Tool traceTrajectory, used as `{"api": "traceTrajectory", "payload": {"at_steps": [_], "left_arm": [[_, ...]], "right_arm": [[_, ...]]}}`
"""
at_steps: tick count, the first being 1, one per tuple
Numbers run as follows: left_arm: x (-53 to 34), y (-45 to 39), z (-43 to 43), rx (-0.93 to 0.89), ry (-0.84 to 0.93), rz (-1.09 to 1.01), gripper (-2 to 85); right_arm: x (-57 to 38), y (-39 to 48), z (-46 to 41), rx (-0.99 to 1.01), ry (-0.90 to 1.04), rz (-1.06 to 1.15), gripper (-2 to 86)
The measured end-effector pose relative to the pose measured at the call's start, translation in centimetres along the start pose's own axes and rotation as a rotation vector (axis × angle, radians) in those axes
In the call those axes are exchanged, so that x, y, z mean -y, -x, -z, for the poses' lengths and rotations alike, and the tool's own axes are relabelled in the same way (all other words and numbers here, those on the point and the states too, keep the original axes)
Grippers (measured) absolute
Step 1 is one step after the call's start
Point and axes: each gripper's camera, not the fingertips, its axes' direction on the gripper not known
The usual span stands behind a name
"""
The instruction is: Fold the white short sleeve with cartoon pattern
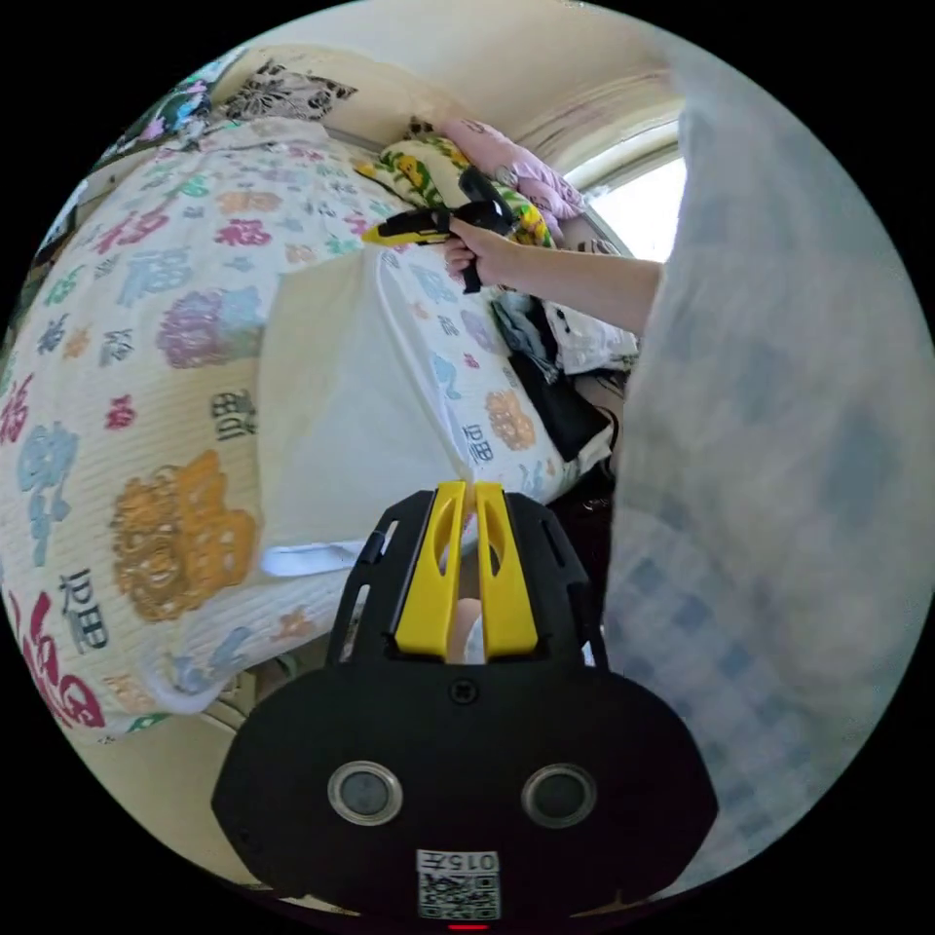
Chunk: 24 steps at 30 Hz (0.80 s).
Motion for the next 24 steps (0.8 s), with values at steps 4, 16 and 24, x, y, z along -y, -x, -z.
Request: {"api": "traceTrajectory", "payload": {"at_steps": [4, 16, 24], "left_arm": [[-0.1, -0.5, -9.0, -0.023, 0.114, -0.018, 0.2], [1.6, 3.5, -26.0, -0.129, 0.531, -0.025, 5.9], [5.5, 8.0, -15.9, 0.022, 0.296, 0.026, 8.8]], "right_arm": [[-4.5, -6.0, 1.2, 0.008, -0.027, -0.059, -0.4], [-9.3, -13.3, 3.2, -0.159, -0.013, -0.249, 3.2], [-5.6, -5.3, 7.0, -0.238, 0.085, -0.054, 7.6]]}}
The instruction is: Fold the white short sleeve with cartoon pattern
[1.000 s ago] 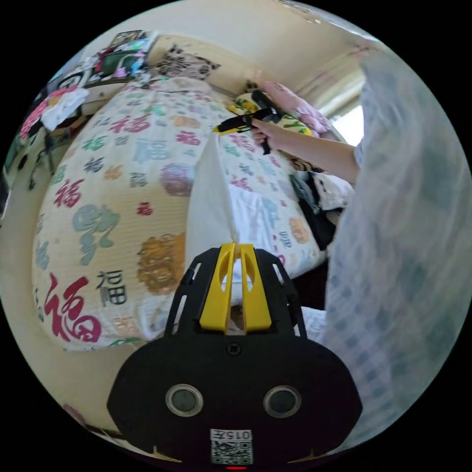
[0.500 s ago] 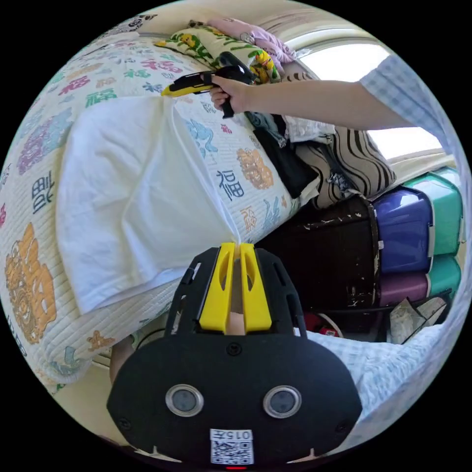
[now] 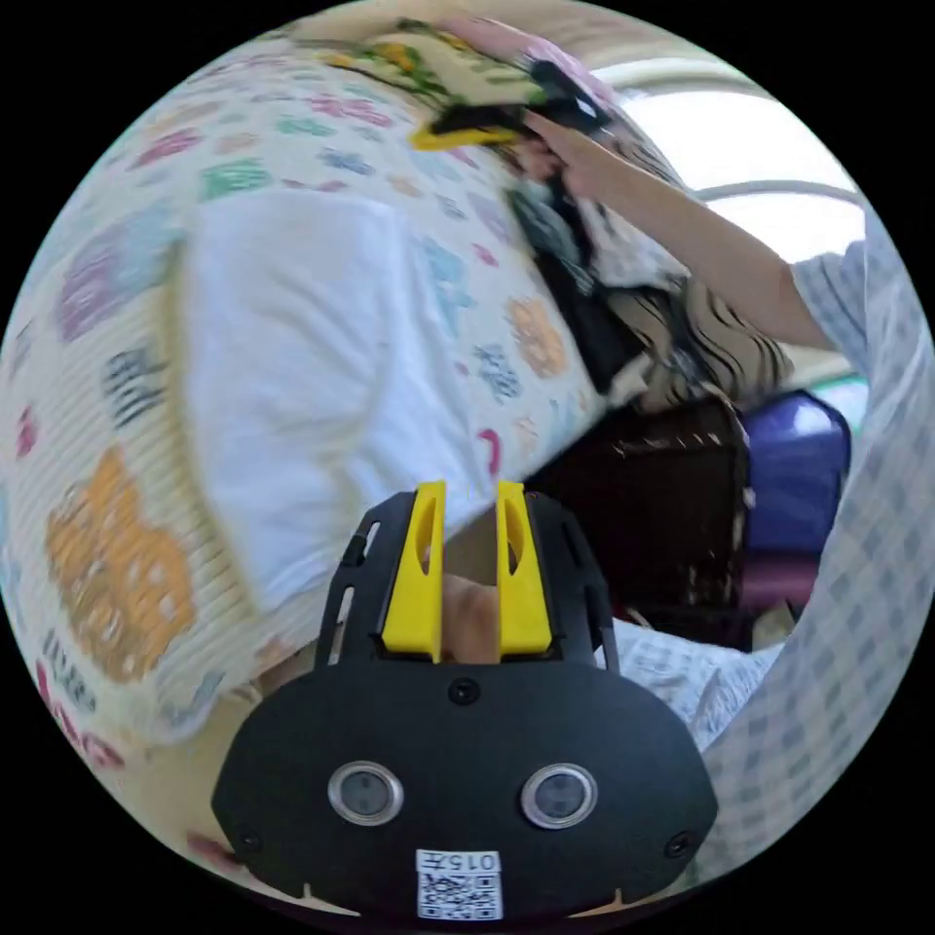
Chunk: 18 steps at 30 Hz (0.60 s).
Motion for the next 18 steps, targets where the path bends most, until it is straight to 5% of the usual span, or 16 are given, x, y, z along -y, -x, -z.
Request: {"api": "traceTrajectory", "payload": {"at_steps": [6, 12, 18], "left_arm": [[-2.8, 11.6, 3.5, 0.109, -0.085, 0.461, 10.0], [-1.6, 15.6, 0.1, -0.040, -0.004, 0.491, 4.3], [-0.9, 17.0, 0.6, 0.023, 0.015, 0.471, 0.0]], "right_arm": [[7.5, 7.6, -6.8, -0.015, 0.149, 0.217, 9.5], [12.2, 8.7, -14.4, 0.059, 0.399, 0.195, 4.3], [12.8, 8.5, -14.4, -0.044, 0.440, 0.216, 0.3]]}}
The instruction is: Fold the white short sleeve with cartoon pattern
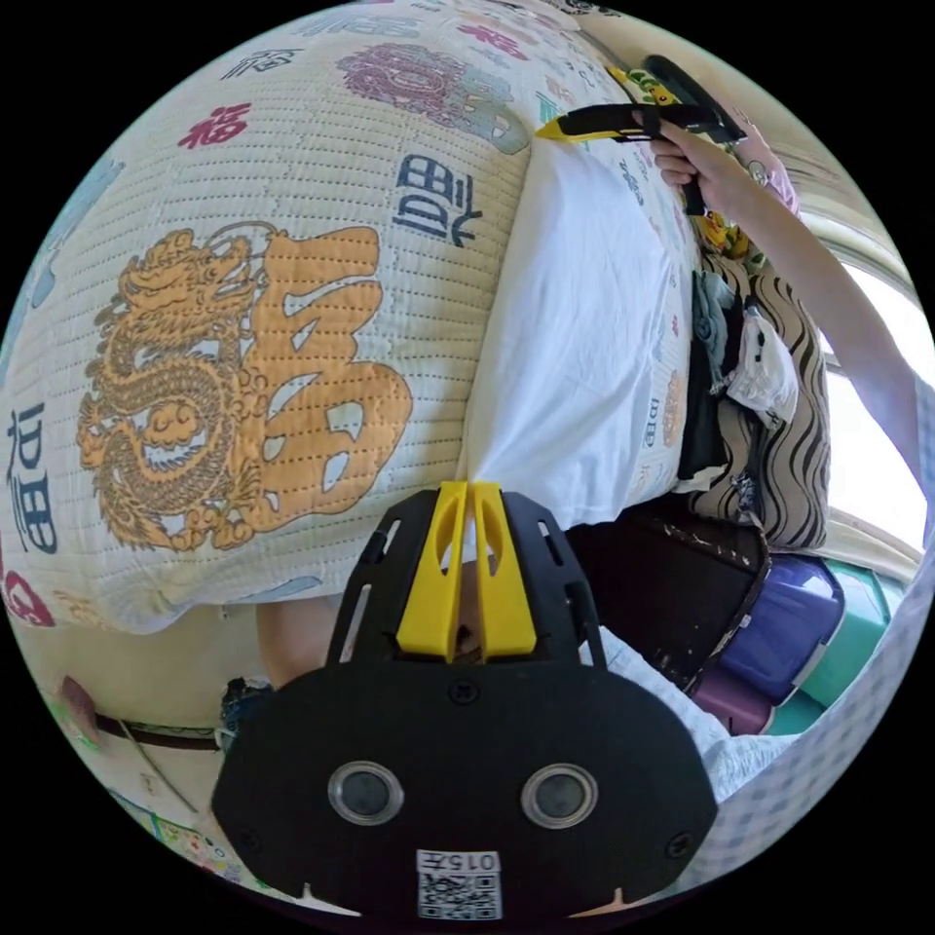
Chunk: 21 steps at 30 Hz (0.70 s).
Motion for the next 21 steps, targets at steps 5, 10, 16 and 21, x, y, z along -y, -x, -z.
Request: {"api": "traceTrajectory", "payload": {"at_steps": [5, 10, 16, 21], "left_arm": [[1.2, 0.9, 1.1, -0.013, -0.003, 0.006, 3.3], [2.4, 0.4, 2.5, -0.046, 0.039, -0.067, 8.4], [5.9, -0.8, 5.1, 0.010, -0.059, -0.153, 7.9], [7.8, -1.5, 3.3, 0.091, -0.015, -0.181, 6.2]], "right_arm": [[-2.9, 0.3, 2.1, 0.006, -0.137, -0.065, 3.4], [-14.6, 1.0, 5.3, 0.155, -0.350, -0.205, 7.5], [-28.2, 4.2, -2.1, 0.253, -0.176, -0.520, 8.4], [-31.4, 5.2, -8.7, 0.397, -0.071, -0.671, 4.2]]}}
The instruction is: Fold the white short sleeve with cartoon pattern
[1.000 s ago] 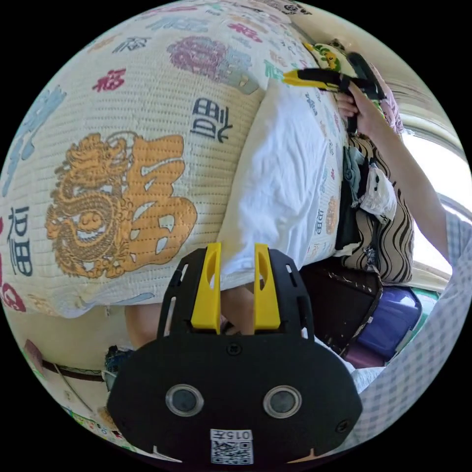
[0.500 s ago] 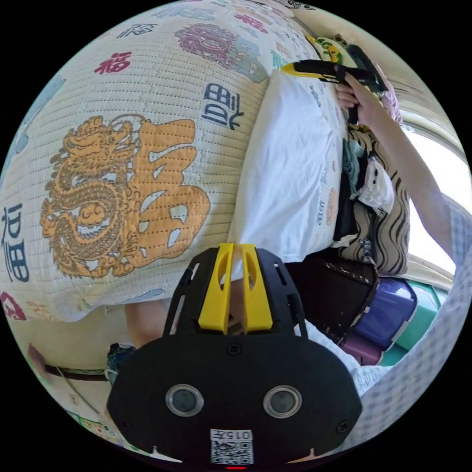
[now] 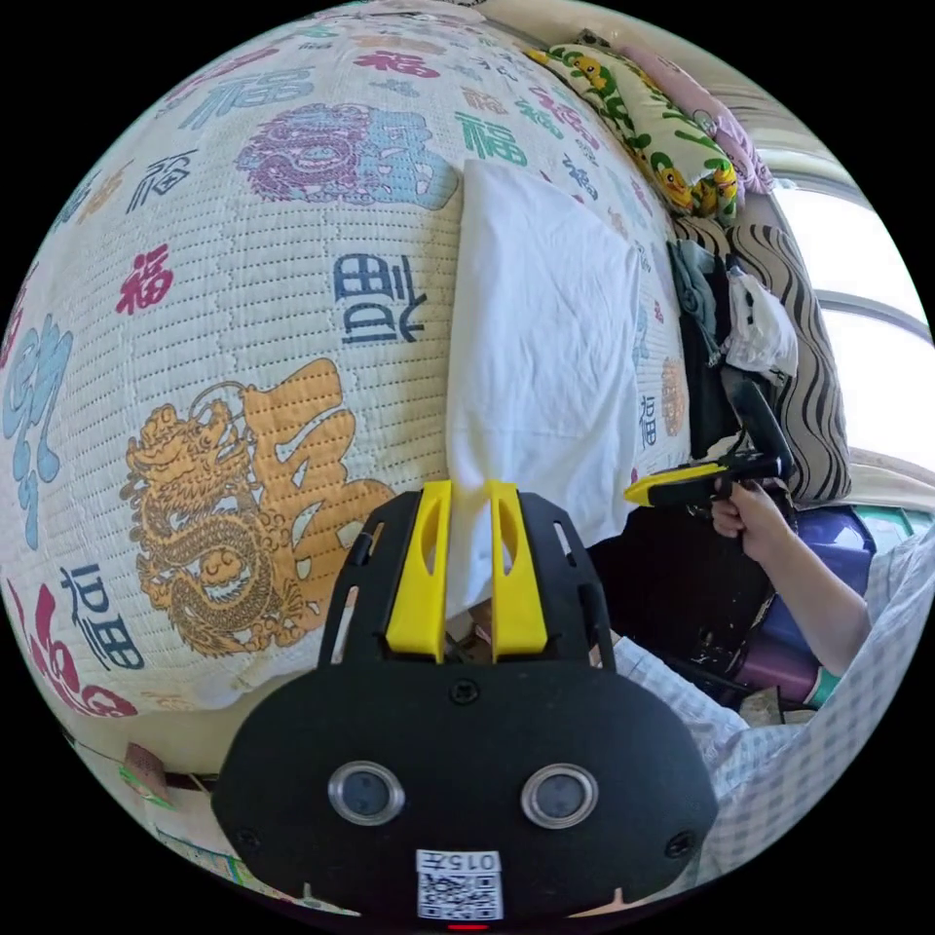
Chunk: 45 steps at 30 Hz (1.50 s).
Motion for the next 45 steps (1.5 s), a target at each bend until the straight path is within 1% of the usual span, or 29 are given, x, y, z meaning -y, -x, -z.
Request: {"api": "traceTrajectory", "payload": {"at_steps": [2, 6, 8, 9, 10, 12, 13, 15, 17, 19, 22, 23, 26, 29, 30, 32, 34, 35, 37, 39, 41, 44, 45], "left_arm": [[0.3, -0.1, -0.4, -0.002, 0.011, 0.001, 4.9], [1.1, 0.4, -0.1, 0.034, 0.010, 0.033, 1.1], [1.4, 0.4, 0.2, 0.079, 0.010, 0.023, 0.5], [1.5, 0.1, 0.3, 0.136, 0.008, 0.005, 0.4], [1.7, -0.1, 0.2, 0.162, 0.019, -0.016, 0.5], [2.1, 0.0, 0.2, 0.154, 0.029, -0.010, 1.4], [2.3, 0.2, 0.4, 0.132, 0.030, -0.003, 3.4], [2.6, 0.5, 1.3, 0.091, 0.031, -0.009, 6.1], [3.2, 0.8, 3.2, 0.057, -0.010, -0.019, 7.8], [5.0, 0.9, 6.5, 0.052, -0.107, -0.052, 9.1], [9.4, 1.4, 9.2, 0.025, -0.195, -0.112, 10.6], [10.5, 1.6, 9.4, 0.015, -0.200, -0.118, 11.0], [15.9, 2.4, 9.6, -0.024, -0.213, -0.142, 11.6], [20.1, 2.5, 8.7, -0.074, -0.171, -0.174, 11.6], [21.3, 2.6, 8.1, -0.097, -0.143, -0.173, 11.5], [22.6, 2.9, 6.9, -0.126, -0.082, -0.160, 10.3], [23.7, 3.1, 5.3, -0.131, 0.016, -0.158, 6.6], [23.8, 3.0, 5.1, -0.127, 0.024, -0.173, 5.7], [24.3, 2.6, 5.2, -0.092, 0.054, -0.229, 1.8], [24.8, 2.4, 5.9, -0.108, 0.054, -0.265, 0.7], [25.3, 2.0, 6.9, -0.126, 0.046, -0.306, 0.2], [25.7, 0.7, 9.8, -0.144, -0.051, -0.388, -0.1], [25.6, -0.1, 11.3, -0.150, -0.108, -0.442, -0.1]], "right_arm": [[-0.6, -0.5, -1.2, -0.027, 0.011, -0.034, 0.2], [-2.0, -1.1, -0.6, -0.079, -0.025, -0.049, -0.8], [-3.2, -2.5, -0.3, -0.101, -0.030, -0.089, -0.9], [-3.5, -2.9, -0.4, -0.121, -0.023, -0.096, -0.9], [-4.1, -3.6, -0.4, -0.112, -0.017, -0.105, -0.8], [-5.1, -4.6, 0.0, -0.013, -0.047, -0.129, -0.7], [-5.7, -4.8, 0.7, 0.048, -0.082, -0.113, -0.5], [-6.4, -4.5, 2.7, 0.084, -0.158, -0.102, 0.4], [-6.4, -3.7, 6.6, 0.100, -0.274, -0.059, 5.2], [-5.5, -2.7, 9.8, 0.108, -0.362, 0.019, 6.9], [-2.5, -1.4, 14.5, 0.066, -0.464, 0.133, 8.7], [-1.1, -1.1, 15.8, 0.057, -0.487, 0.163, 9.5], [2.6, -1.4, 17.4, 0.102, -0.454, 0.167, 11.4], [4.4, -2.2, 17.6, 0.130, -0.409, 0.126, 11.9], [4.6, -2.4, 17.4, 0.140, -0.397, 0.119, 11.6], [5.1, -3.0, 16.5, 0.246, -0.315, 0.125, 9.4], [5.3, -3.4, 15.4, 0.332, -0.237, 0.100, 7.6], [5.2, -3.4, 15.0, 0.356, -0.219, 0.110, 6.5], [4.8, -3.4, 14.8, 0.355, -0.215, 0.117, 5.3], [4.2, -3.2, 15.4, 0.345, -0.237, 0.124, 4.6], [2.9, -2.1, 16.8, 0.277, -0.269, 0.175, 4.1], [0.3, -0.3, 19.8, 0.252, -0.378, 0.263, 3.9], [-0.4, 0.0, 20.4, 0.254, -0.403, 0.279, 3.9]]}}
